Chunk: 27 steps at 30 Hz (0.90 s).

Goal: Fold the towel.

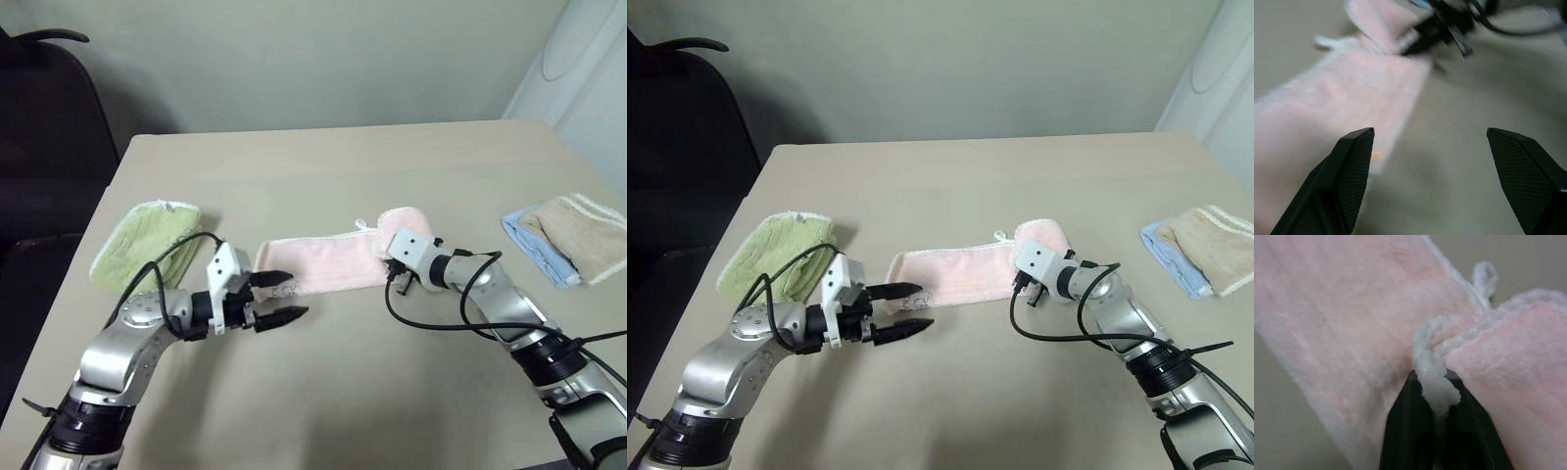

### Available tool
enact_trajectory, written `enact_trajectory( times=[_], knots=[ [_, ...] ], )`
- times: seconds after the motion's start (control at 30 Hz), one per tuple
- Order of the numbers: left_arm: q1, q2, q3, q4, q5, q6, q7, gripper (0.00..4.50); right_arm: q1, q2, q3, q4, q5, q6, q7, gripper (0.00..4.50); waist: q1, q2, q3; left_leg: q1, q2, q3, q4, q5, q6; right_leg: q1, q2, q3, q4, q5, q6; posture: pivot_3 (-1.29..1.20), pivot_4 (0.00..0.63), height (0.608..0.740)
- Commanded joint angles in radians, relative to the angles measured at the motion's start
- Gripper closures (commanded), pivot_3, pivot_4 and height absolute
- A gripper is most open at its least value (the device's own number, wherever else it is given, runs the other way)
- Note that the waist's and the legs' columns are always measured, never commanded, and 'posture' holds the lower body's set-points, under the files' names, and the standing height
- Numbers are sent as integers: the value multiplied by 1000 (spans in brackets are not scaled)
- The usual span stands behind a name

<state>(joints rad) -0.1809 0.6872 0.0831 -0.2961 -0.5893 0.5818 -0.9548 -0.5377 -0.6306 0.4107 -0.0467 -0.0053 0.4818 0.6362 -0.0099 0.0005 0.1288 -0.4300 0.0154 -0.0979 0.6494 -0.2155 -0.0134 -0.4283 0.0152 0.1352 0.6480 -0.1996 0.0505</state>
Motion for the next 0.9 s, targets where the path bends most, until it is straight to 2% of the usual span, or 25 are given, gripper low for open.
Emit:
enact_trajectory(
  times=[0.03,0.1,0.23,0.33,0.4,0.47,0.57,0.67,0.73,0.9],
  knots=[
    [-4,-13,63,-48,-71,54,51,507,16,6,-74,-58,51,23,51,2795,0,0,0,0,0,0,0,0,0,0,0,0,0,0,0,0,150,735],
    [0,-23,79,-54,-94,79,79,507,30,6,-125,-93,99,51,79,2086,1,0,0,0,0,0,0,0,-1,0,0,0,0,-1,-1,0,150,735],
    [19,-60,126,-90,-182,176,177,507,64,18,-331,-217,284,145,100,676,2,0,0,0,0,2,0,2,-4,1,0,0,-1,-3,-5,0,150,735],
    [26,-81,161,-110,-261,239,234,507,59,29,-423,-239,369,205,95,676,3,-1,-1,2,0,3,0,3,-6,3,1,0,-1,-6,-10,0,150,735],
    [38,-92,177,-126,-304,288,288,507,43,43,-490,-215,420,254,73,1116,3,-2,-1,6,0,3,-1,3,-6,6,1,0,-1,-6,-10,0,150,735],
    [59,-101,193,-143,-350,332,336,507,26,42,-490,-133,379,235,42,1674,4,-2,-1,8,0,4,-1,3,-6,8,1,1,-1,-7,-11,0,150,735],
    [74,-122,215,-156,-424,387,411,507,8,56,-441,-5,314,181,26,2663,4,-2,-1,11,0,4,-2,3,-6,10,1,1,-1,-8,-11,0,150,735],
    [95,-143,225,-182,-486,441,509,507,-30,110,-369,203,224,54,8,3729,4,-3,-1,11,1,3,-3,3,-6,10,1,1,0,-8,-11,0,150,735],
    [109,-143,236,-194,-523,465,554,507,-56,138,-328,322,169,-13,3,4434,4,-2,-1,11,1,3,-3,3,-6,9,1,1,1,-5,-6,0,150,735],
    [153,-145,257,-201,-628,539,714,507,-87,196,-278,485,104,-139,12,4471,0,-3,-2,12,2,3,-4,3,-6,9,2,1,1,-4,-4,0,150,735]
  ],
)
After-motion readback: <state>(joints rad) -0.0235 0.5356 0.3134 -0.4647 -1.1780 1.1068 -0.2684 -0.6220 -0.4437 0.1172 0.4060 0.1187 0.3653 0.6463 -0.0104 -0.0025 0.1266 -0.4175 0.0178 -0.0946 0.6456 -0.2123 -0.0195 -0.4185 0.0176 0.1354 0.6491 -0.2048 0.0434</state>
